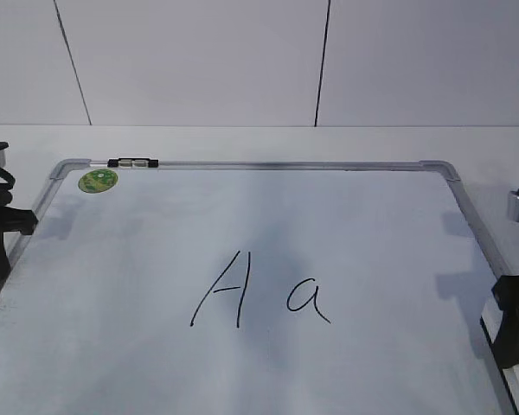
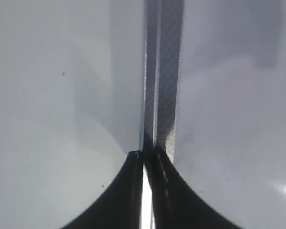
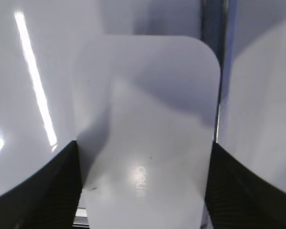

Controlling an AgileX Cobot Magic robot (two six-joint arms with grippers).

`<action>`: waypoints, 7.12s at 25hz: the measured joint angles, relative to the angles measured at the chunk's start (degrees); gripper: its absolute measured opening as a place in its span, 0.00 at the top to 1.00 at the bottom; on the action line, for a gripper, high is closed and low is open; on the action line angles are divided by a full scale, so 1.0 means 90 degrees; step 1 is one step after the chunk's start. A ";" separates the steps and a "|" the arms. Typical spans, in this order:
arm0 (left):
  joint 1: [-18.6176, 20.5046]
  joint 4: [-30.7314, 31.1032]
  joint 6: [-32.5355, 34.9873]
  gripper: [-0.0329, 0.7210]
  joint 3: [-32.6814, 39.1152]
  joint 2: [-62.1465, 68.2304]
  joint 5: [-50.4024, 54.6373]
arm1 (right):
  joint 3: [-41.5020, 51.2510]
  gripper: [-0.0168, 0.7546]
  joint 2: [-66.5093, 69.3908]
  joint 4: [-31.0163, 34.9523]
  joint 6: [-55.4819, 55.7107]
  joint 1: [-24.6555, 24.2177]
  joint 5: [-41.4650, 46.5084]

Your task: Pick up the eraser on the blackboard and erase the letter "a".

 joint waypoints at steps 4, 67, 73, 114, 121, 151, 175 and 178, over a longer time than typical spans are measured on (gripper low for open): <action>0.0000 -0.0019 0.0000 0.94 0.0000 0.0000 0.0000 | -0.0027 0.28 0.0000 0.0130 -0.0014 0.0000 0.0027; 0.0000 -0.0116 0.0000 0.94 0.0000 0.0000 -0.0012 | -0.4324 0.28 0.3126 -0.0600 0.0333 0.2859 0.1174; 0.0000 -0.0116 0.0000 0.94 0.0000 0.0000 -0.0012 | -0.4414 0.28 0.3335 -0.0611 0.0322 0.2895 0.1174; 0.0000 -0.0116 0.0011 0.94 0.0000 0.0000 -0.0023 | -0.4492 0.28 0.3767 -0.0364 0.0101 0.3235 0.1042; 0.0000 -0.0116 0.0011 0.94 0.0000 0.0000 -0.0023 | -0.4496 0.28 0.3767 -0.0570 0.0330 0.3274 0.1050; 0.0000 -0.0129 0.0011 0.94 0.0000 0.0000 -0.0047 | -0.4550 0.28 0.3777 -0.0835 0.0415 0.3163 0.1065; 0.0000 -0.0129 0.0011 0.94 0.0000 0.0000 -0.0047 | -0.4833 0.28 0.3983 -0.0489 0.0257 0.3236 0.1241; 0.0000 -0.0129 0.0011 0.94 0.0000 0.0000 -0.0047 | -0.4833 0.28 0.3983 -0.0550 0.0331 0.3236 0.1241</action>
